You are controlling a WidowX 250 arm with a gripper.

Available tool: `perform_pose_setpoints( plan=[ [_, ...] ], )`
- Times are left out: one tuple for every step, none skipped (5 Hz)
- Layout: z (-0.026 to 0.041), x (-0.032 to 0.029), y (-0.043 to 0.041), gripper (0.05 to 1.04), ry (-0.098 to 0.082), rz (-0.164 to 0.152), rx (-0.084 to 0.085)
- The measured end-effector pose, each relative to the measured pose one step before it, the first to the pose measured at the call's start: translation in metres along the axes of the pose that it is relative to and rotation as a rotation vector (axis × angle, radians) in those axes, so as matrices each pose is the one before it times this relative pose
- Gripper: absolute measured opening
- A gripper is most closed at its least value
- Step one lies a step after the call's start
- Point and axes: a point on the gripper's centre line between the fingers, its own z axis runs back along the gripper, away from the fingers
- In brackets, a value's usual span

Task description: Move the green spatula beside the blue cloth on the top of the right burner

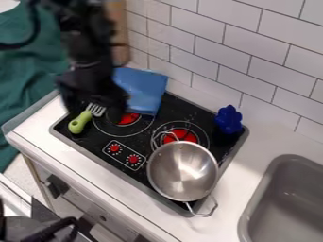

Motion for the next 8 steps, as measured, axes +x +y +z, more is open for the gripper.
perform_pose_setpoints(
  plan=[
    [-0.01680, 0.01192, 0.02114, 1.008, 0.0091, -0.0770, 0.0257],
    [-0.02004, 0.00925, 0.01942, 1.008, 0.0036, -0.0842, 0.0244],
    [-0.02205, 0.00263, 0.00934, 1.008, -0.0195, -0.0466, -0.0137],
    [-0.03535, 0.00721, 0.00559, 1.009, 0.0157, -0.0262, -0.0536],
    [-0.01041, 0.01978, 0.01613, 1.006, -0.0207, 0.0065, -0.0189],
    [-0.00852, 0.01754, 0.00927, 0.959, -0.0357, 0.0114, -0.0190],
    [-0.00115, 0.00739, 0.00063, 0.744, -0.0228, 0.0034, -0.0096],
    [0.00018, 0.00276, -0.00756, 0.588, 0.0179, -0.0392, -0.0111]
  ],
)
